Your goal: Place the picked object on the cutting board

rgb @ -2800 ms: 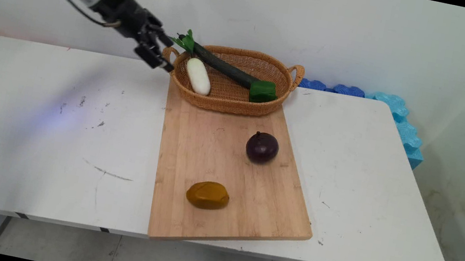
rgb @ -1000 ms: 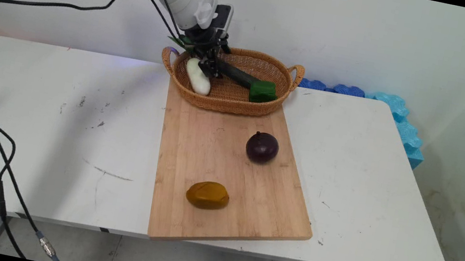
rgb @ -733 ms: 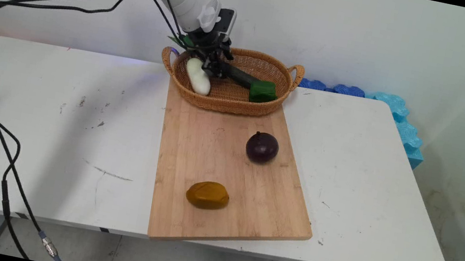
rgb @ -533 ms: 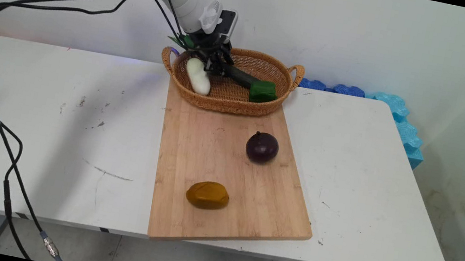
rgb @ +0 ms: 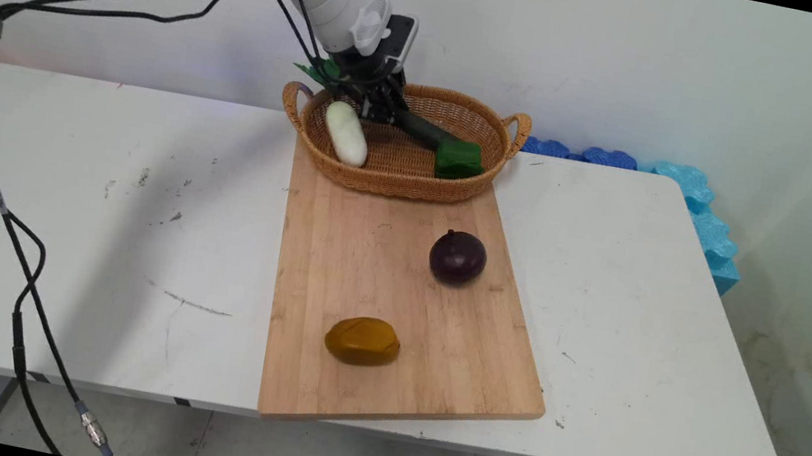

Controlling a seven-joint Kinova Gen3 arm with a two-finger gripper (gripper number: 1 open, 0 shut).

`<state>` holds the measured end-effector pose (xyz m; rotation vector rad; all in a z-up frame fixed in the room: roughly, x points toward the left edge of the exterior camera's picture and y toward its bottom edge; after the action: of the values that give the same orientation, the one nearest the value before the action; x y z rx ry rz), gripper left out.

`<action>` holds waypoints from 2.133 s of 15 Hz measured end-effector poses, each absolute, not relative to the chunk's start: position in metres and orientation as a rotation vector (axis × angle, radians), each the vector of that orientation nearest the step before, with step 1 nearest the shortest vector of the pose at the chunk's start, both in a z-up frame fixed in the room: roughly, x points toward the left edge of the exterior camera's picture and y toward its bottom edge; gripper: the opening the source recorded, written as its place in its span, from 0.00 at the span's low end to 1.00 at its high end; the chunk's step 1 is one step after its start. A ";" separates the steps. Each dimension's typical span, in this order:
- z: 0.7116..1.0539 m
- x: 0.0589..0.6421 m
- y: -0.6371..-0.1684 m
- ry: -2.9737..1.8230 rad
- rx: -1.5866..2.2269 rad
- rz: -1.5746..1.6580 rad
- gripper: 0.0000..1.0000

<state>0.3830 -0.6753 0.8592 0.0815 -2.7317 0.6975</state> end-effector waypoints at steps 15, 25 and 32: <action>0.952 0.383 -0.582 -2.624 0.310 0.788 0.00; 0.970 0.331 -0.497 -2.502 0.603 0.614 0.00; 0.959 0.299 -0.470 -2.431 0.772 0.484 0.00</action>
<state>0.2993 -0.4703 0.9592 0.7725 -2.4312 0.4839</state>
